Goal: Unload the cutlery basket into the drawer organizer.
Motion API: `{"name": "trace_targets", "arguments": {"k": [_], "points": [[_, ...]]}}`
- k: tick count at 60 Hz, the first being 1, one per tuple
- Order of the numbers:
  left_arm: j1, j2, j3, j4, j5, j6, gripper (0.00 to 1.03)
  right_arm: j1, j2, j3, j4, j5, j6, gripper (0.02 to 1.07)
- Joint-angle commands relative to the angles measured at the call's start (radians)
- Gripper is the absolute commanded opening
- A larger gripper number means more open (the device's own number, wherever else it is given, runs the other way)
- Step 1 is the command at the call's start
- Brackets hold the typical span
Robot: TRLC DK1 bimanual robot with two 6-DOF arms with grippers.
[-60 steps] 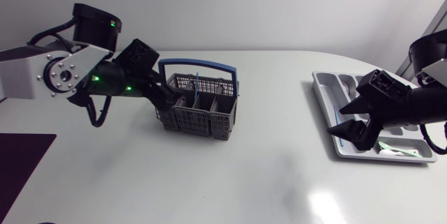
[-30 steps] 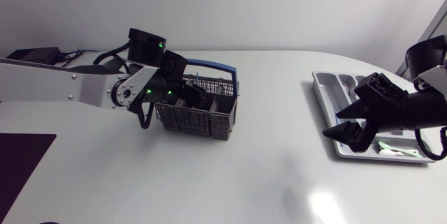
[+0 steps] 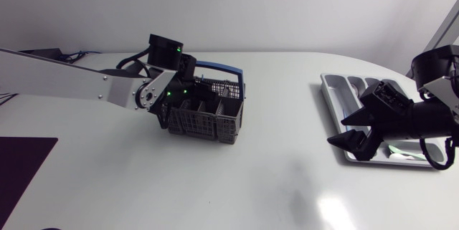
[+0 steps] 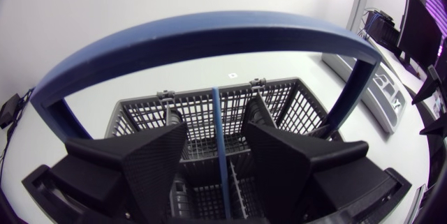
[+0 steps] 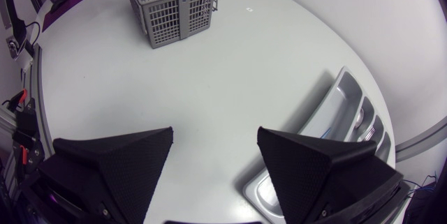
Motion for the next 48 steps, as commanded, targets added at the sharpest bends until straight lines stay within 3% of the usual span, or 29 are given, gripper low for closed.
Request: {"name": "trace_targets", "arguments": {"k": [1,8,22,48], "points": [[-0.01,0.042,0.033,0.01,-0.007,-0.042,0.4,-0.005,0.0,-0.036,0.014,-0.003,0.014,0.89],[-0.016,0.036,0.024,0.01,-0.009,-0.048,0.24,-0.015,-0.003,-0.044,0.014,-0.008,0.011,0.89],[-0.02,0.007,-0.017,0.026,-0.015,-0.062,0.05,-0.02,-0.014,-0.061,0.016,-0.008,0.005,0.89],[-0.041,-0.251,-0.319,0.286,-0.052,-0.061,0.04,-0.014,-0.075,-0.089,0.008,-0.008,0.009,0.89]]}}
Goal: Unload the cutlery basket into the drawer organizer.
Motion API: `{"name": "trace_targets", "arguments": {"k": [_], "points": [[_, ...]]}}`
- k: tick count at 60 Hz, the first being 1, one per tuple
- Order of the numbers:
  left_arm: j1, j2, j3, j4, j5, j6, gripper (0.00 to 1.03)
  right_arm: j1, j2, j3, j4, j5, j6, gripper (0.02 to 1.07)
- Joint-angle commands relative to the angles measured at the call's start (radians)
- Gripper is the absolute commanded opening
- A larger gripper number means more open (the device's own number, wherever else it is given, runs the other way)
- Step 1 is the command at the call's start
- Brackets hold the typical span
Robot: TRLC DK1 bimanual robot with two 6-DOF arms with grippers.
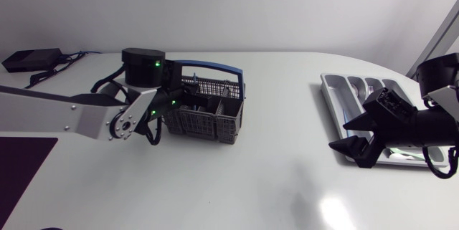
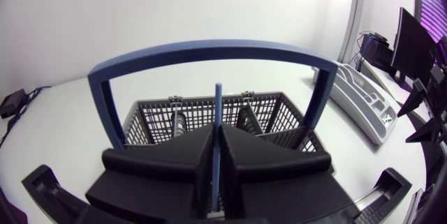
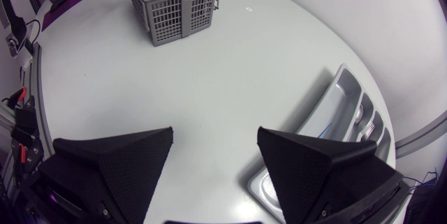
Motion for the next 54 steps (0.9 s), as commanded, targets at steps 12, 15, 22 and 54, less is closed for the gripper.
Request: {"name": "trace_targets", "arguments": {"k": [12,15,22,54], "points": [[-0.042,-0.246,-0.143,0.113,-0.025,0.011,0.04,0.036,-0.082,-0.06,-0.018,0.003,0.022,0.89],[-0.043,-0.295,-0.141,0.115,-0.025,0.017,0.04,0.045,-0.099,-0.058,-0.031,0.005,0.022,0.89],[-0.038,-0.384,-0.117,0.101,-0.024,0.013,0.04,0.081,-0.137,-0.048,-0.064,0.008,0.039,0.89],[-0.002,-0.47,0.104,-0.344,0.347,-0.263,0.04,0.36,-0.142,0.167,-0.061,-0.029,0.332,0.89]]}}
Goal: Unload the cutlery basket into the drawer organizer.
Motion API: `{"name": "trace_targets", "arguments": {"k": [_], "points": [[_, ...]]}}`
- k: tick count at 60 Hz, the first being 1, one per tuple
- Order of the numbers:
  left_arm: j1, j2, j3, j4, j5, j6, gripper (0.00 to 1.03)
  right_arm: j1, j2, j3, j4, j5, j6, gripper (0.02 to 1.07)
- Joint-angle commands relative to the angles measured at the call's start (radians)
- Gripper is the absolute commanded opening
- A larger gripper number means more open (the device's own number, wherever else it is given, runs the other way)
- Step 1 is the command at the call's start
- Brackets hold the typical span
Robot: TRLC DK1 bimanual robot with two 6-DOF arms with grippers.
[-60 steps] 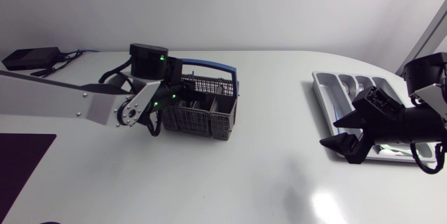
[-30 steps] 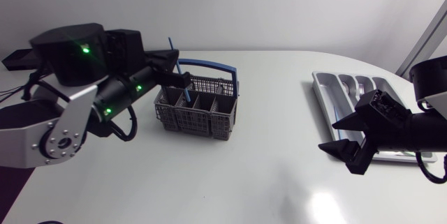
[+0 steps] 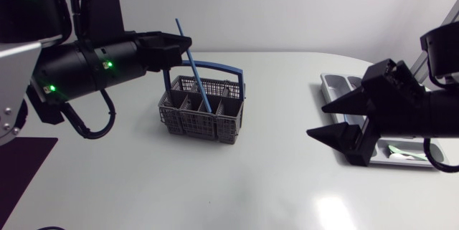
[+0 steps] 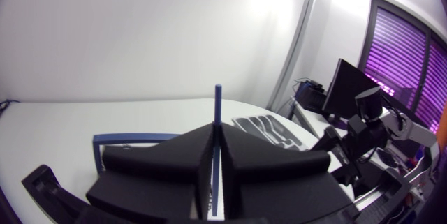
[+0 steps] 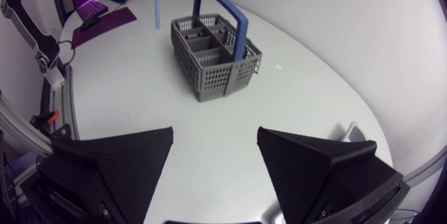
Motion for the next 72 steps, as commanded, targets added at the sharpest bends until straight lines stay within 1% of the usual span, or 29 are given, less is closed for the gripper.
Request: {"name": "trace_targets", "arguments": {"k": [1,4,8,12,19,28,34,45,51,54,61,68,70,72], "points": [[0.032,0.042,0.066,-0.028,0.084,-0.089,0.04,0.05,0.054,0.062,0.016,-0.029,0.101,0.89],[0.052,0.073,0.085,-0.049,0.146,-0.118,0.04,0.092,0.097,0.09,0.033,-0.041,0.145,0.89],[0.075,0.102,0.104,-0.06,0.209,-0.15,0.04,0.149,0.142,0.114,0.062,-0.042,0.19,0.89],[0.079,0.13,0.119,-0.069,0.248,-0.165,0.04,0.193,0.189,0.139,0.095,-0.047,0.228,0.89],[0.075,0.167,0.138,-0.074,0.281,-0.184,0.04,0.244,0.283,0.185,0.144,-0.067,0.28,0.89],[0.056,0.188,0.139,-0.074,0.295,-0.188,0.04,0.273,0.389,0.255,0.19,-0.104,0.334,0.89],[0.05,0.205,0.141,-0.072,0.3,-0.19,0.04,0.288,0.441,0.3,0.197,-0.125,0.349,0.88],[0.042,0.225,0.147,-0.072,0.306,-0.194,0.04,0.308,0.507,0.352,0.222,-0.15,0.371,0.7],[0.044,0.228,0.147,-0.072,0.312,-0.199,0.04,0.327,0.537,0.37,0.224,-0.15,0.371,0.62],[0.044,0.23,0.148,-0.072,0.312,-0.199,0.04,0.331,0.55,0.376,0.225,-0.15,0.371,0.6],[0.044,0.236,0.148,-0.072,0.315,-0.199,0.04,0.337,0.574,0.389,0.23,-0.15,0.371,0.48],[0.044,0.236,0.148,-0.072,0.315,-0.199,0.04,0.342,0.588,0.392,0.236,-0.15,0.372,0.33],[0.044,0.236,0.147,-0.072,0.315,-0.199,0.04,0.343,0.59,0.392,0.236,-0.148,0.372,0.27],[0.045,0.236,0.147,-0.071,0.317,-0.199,0.04,0.346,0.59,0.392,0.236,-0.148,0.372,0.24]]}}
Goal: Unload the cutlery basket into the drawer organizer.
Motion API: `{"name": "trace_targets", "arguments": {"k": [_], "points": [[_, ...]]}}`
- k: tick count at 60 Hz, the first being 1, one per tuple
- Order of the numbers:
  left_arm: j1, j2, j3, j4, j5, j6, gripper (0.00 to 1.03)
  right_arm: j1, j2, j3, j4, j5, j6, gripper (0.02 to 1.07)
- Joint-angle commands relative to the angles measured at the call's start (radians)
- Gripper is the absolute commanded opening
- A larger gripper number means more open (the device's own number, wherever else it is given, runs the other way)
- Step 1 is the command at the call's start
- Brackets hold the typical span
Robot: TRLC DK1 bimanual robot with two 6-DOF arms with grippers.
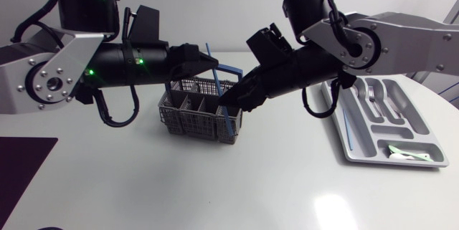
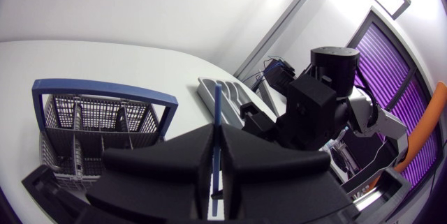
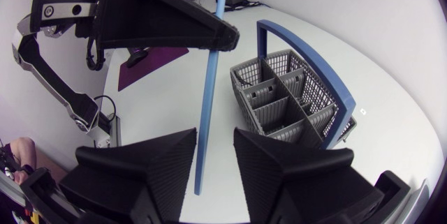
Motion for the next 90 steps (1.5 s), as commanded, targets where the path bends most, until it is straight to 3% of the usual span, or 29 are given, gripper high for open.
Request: {"name": "trace_targets", "arguments": {"k": [1,15,24,29,41,54,59,65,74,90], "points": [[-0.003,0.015,0.035,0.0,0.018,-0.032,0.04,0.015,0.022,0.021,0.005,-0.003,0.026,0.22],[-0.003,0.007,0.025,0.004,0.022,-0.032,0.04,0.032,0.037,0.026,-0.006,-0.003,0.022,0.09],[0.0,-0.008,0.019,0.006,0.022,-0.032,0.06,0.037,0.04,0.019,-0.012,0.004,0.016,0.08],[0.0,-0.014,0.015,0.006,0.022,-0.03,0.16,0.037,0.034,0.006,-0.016,0.008,0.007,0.08],[0.018,-0.042,0.03,0.001,0.02,-0.022,0.52,0.029,0.019,-0.031,-0.044,0.011,-0.024,0.08],[0.127,-0.094,0.121,-0.056,0.018,0.037,0.54,-0.04,-0.049,-0.111,-0.118,0.013,-0.141,0.08],[0.179,-0.108,0.157,-0.109,0.017,0.126,0.55,-0.106,-0.085,-0.142,-0.168,0.013,-0.228,0.08],[0.25,-0.114,0.217,-0.253,0.017,0.309,0.55,-0.285,-0.133,-0.183,-0.294,0.0,-0.437,0.08],[0.318,-0.12,0.211,-0.375,0.018,0.485,0.58,-0.515,-0.161,-0.214,-0.408,-0.009,-0.687,0.08],[0.391,-0.132,0.156,-0.479,0.012,0.719,0.58,-0.897,-0.115,-0.201,-0.541,0.011,-1.162,0.08]]}}
